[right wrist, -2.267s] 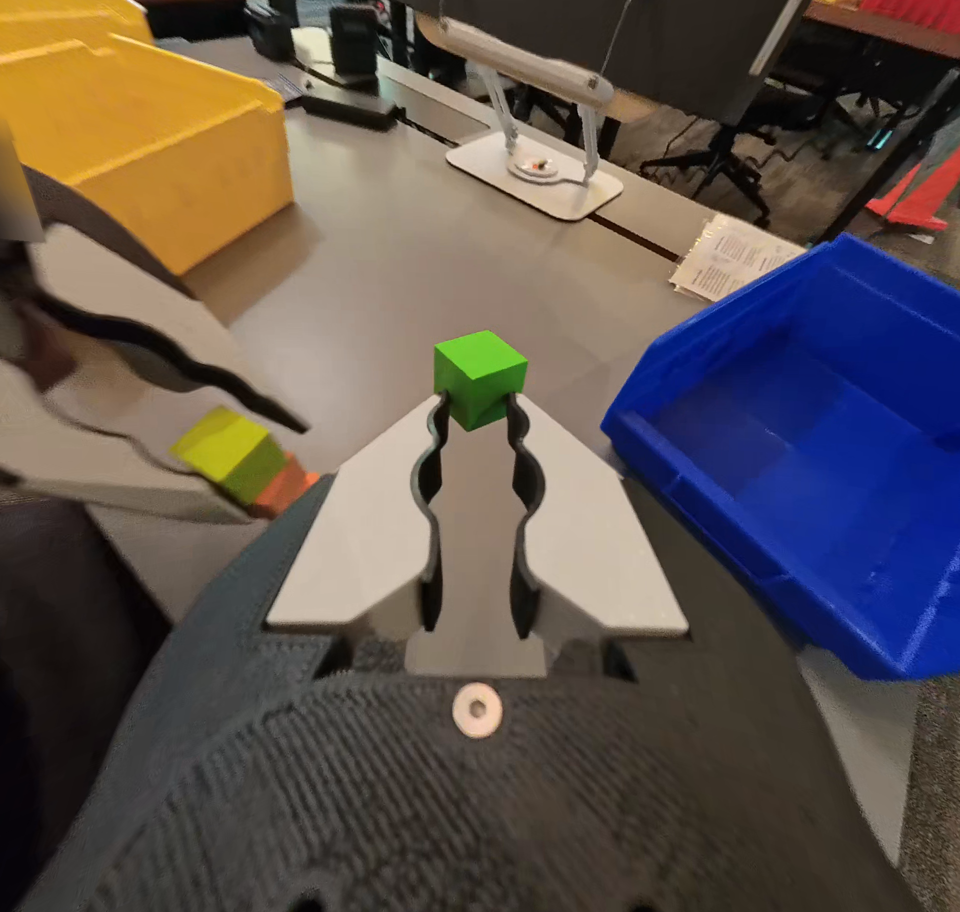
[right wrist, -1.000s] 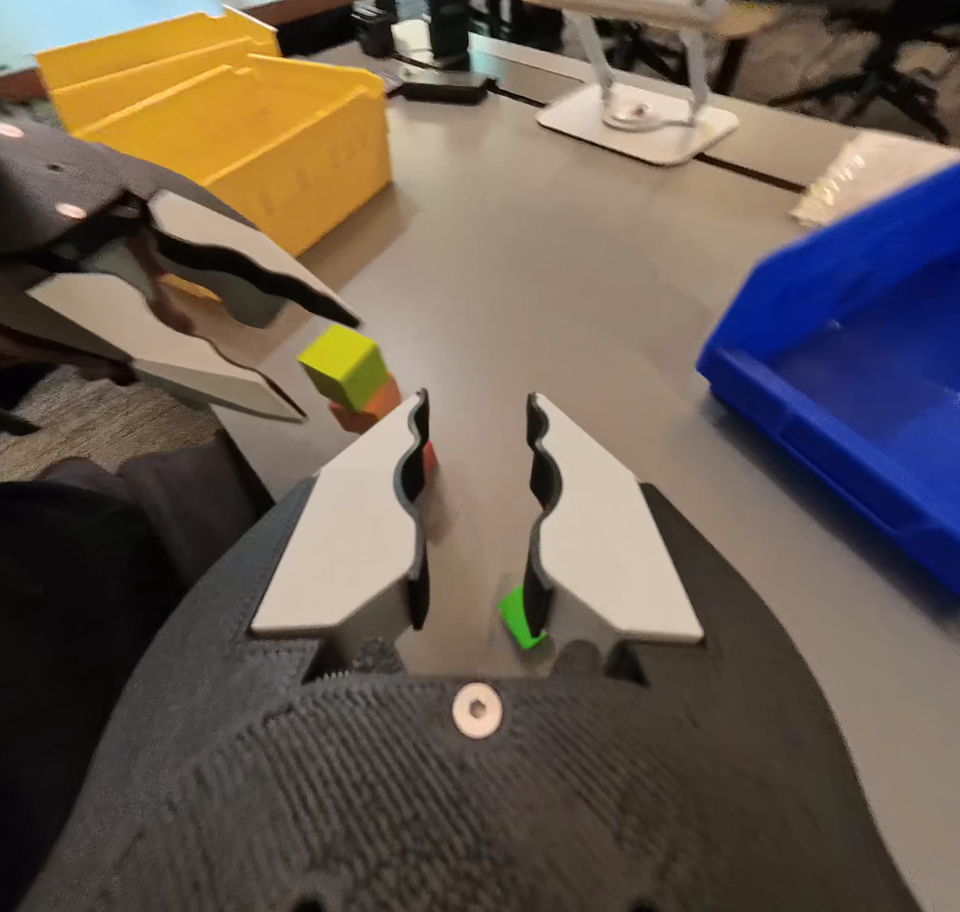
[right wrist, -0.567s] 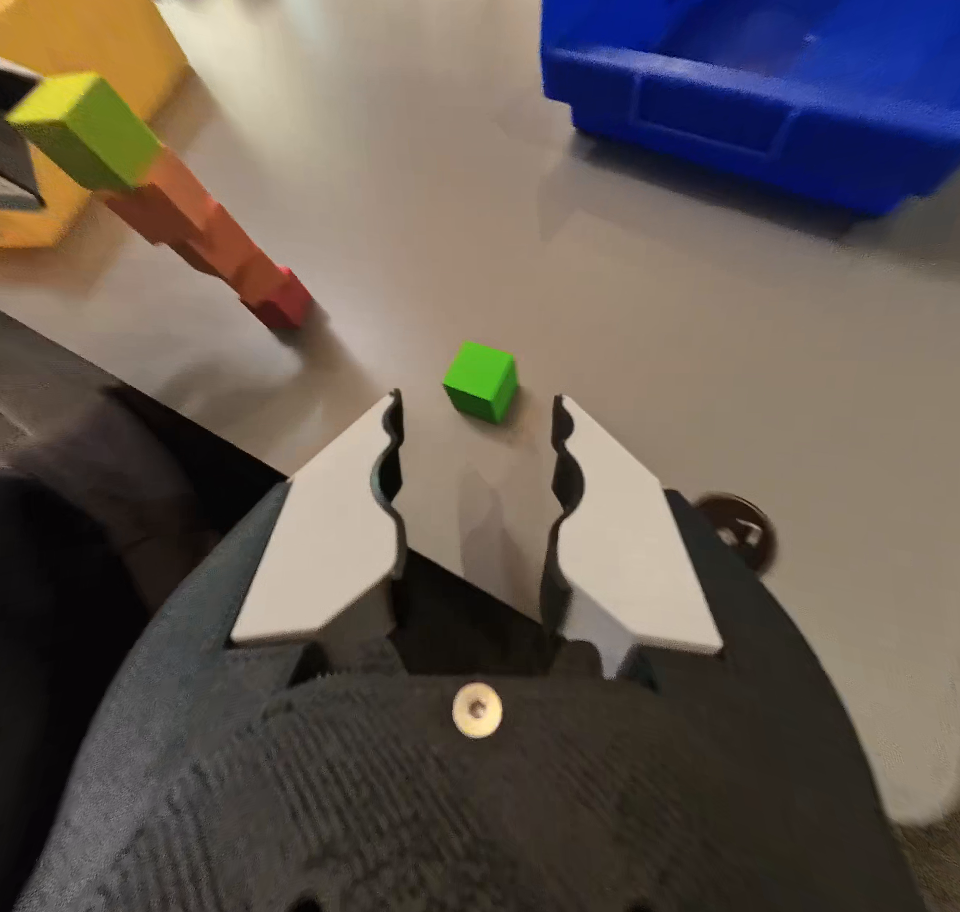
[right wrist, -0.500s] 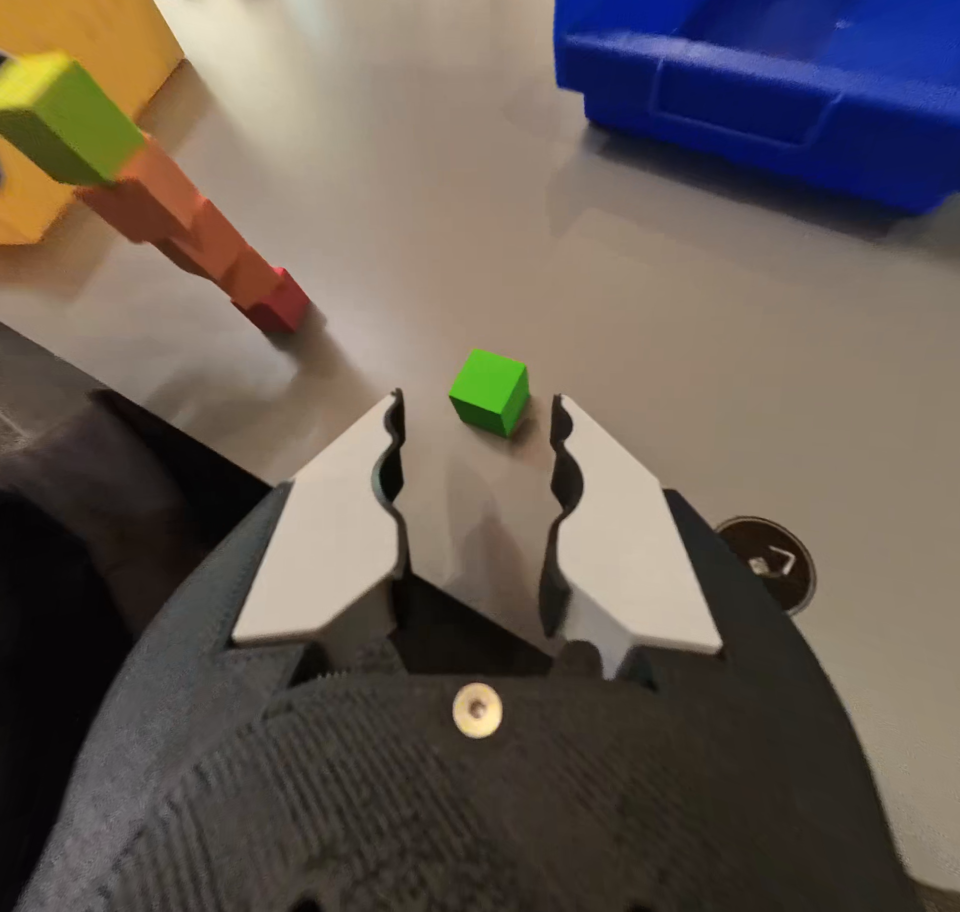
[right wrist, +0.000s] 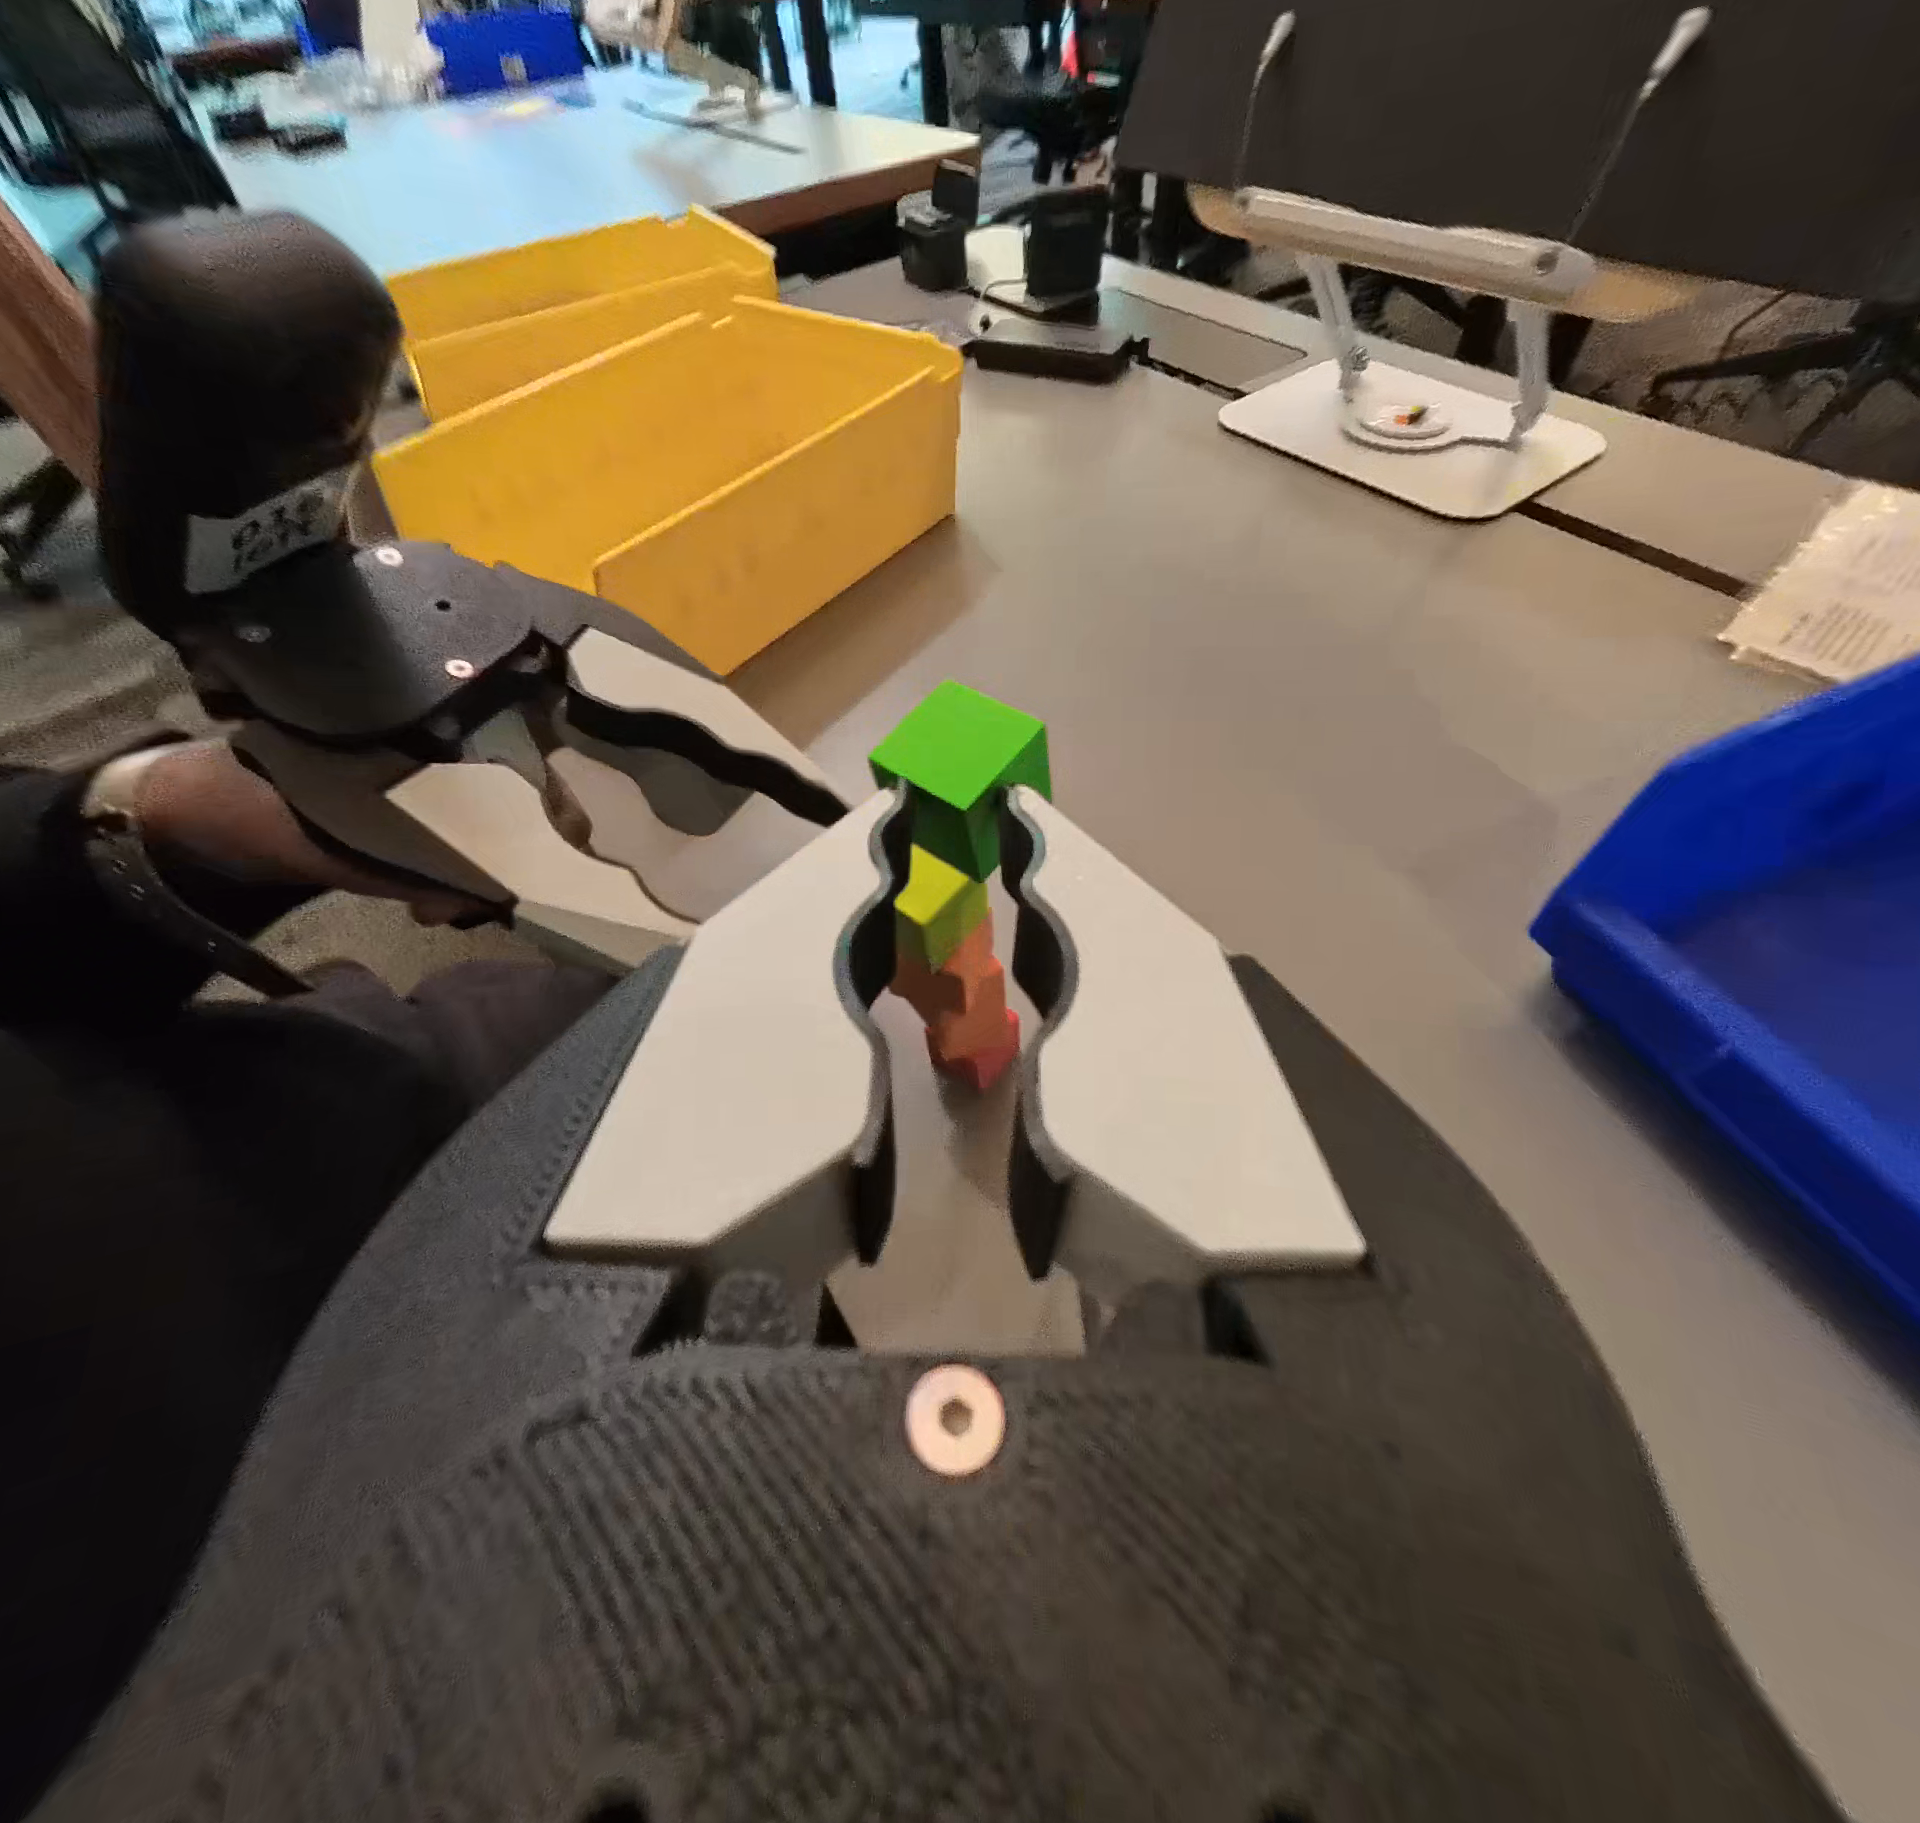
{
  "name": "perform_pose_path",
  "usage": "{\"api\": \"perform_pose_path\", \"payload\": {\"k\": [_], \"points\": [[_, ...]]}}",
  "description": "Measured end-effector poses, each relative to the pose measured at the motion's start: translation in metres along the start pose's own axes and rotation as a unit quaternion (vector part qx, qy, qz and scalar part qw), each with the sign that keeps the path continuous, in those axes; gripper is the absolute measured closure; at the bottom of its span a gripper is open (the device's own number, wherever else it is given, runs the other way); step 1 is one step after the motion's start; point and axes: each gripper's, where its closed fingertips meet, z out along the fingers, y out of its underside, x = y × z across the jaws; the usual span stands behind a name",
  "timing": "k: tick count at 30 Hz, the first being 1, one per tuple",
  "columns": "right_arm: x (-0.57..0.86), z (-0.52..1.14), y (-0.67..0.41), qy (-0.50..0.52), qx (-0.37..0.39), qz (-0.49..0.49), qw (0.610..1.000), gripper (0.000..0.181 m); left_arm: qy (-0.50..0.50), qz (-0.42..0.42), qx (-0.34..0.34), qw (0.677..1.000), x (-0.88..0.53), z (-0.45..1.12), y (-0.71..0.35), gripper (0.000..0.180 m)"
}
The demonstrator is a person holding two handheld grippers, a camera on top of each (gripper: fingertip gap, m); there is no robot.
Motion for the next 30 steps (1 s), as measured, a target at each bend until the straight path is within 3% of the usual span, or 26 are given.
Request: {"api": "perform_pose_path", "payload": {"k": [4, 9, 12, 14, 17, 20, 24, 28, 30], "points": [[-0.009, 0.020, 0.016, 0.001, -0.044, -0.033, 0.998, 0.167, -0.006, 0.015, 0.003, 1.000, 0.004, -0.001, -0.003, 0.120], [-0.017, 0.025, 0.027, -0.005, -0.041, -0.012, 0.999, 0.167, -0.014, 0.017, 0.000, 1.000, 0.001, -0.001, 0.001, 0.120], [-0.013, 0.021, 0.028, 0.009, -0.037, -0.010, 0.999, 0.146, -0.015, 0.006, 0.001, 1.000, -0.001, 0.000, 0.003, 0.120], [-0.010, 0.013, 0.025, 0.020, -0.027, -0.010, 0.999, 0.143, -0.019, 0.003, 0.001, 1.000, -0.003, -0.001, 0.004, 0.119], [-0.008, -0.003, 0.028, 0.022, -0.001, 0.008, 1.000, 0.143, -0.032, 0.002, -0.001, 0.999, -0.009, -0.005, 0.010, 0.120], [-0.016, -0.015, 0.049, -0.008, 0.006, 0.015, 1.000, 0.155, -0.042, -0.007, -0.002, 0.999, -0.013, -0.013, 0.019, 0.120], [-0.053, -0.009, 0.083, -0.113, -0.056, -0.001, 0.992, 0.177, -0.043, -0.039, 0.006, 0.998, -0.014, -0.021, 0.033, 0.123], [-0.019, 0.025, 0.110, 0.011, -0.137, -0.061, 0.989, 0.173, -0.023, -0.097, 0.001, 0.995, -0.012, -0.017, 0.046, 0.122], [-0.017, 0.039, 0.112, 0.017, -0.149, -0.057, 0.987, 0.167, -0.022, -0.113, 0.006, 0.993, -0.011, -0.018, 0.046, 0.122]]}}
